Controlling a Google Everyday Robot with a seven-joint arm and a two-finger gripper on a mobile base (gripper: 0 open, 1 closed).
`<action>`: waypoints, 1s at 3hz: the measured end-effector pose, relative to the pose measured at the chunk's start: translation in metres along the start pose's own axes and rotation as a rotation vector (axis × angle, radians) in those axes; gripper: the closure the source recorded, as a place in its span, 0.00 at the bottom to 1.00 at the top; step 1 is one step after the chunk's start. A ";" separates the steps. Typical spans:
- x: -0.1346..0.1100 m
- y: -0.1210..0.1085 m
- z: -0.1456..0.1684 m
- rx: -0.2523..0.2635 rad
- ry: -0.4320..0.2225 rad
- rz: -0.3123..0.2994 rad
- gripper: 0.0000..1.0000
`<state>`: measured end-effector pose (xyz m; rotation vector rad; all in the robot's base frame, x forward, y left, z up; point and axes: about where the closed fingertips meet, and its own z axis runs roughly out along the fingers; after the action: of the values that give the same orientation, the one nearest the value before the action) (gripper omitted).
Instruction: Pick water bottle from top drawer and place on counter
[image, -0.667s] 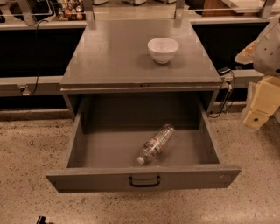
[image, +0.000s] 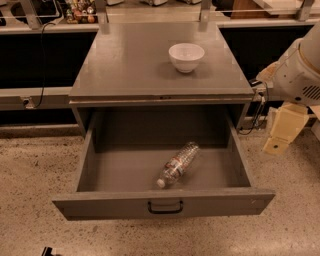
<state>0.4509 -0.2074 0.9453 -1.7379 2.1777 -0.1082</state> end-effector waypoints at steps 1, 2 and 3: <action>0.000 -0.010 0.012 0.013 0.031 -0.068 0.00; -0.009 -0.038 0.054 0.000 0.078 -0.232 0.00; -0.020 -0.048 0.084 0.059 0.125 -0.444 0.00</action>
Offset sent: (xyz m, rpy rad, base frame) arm 0.1123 0.0157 -0.0827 -0.2674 -0.0028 0.3870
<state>0.5262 -0.1871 0.8839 -2.2014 1.8067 -0.3957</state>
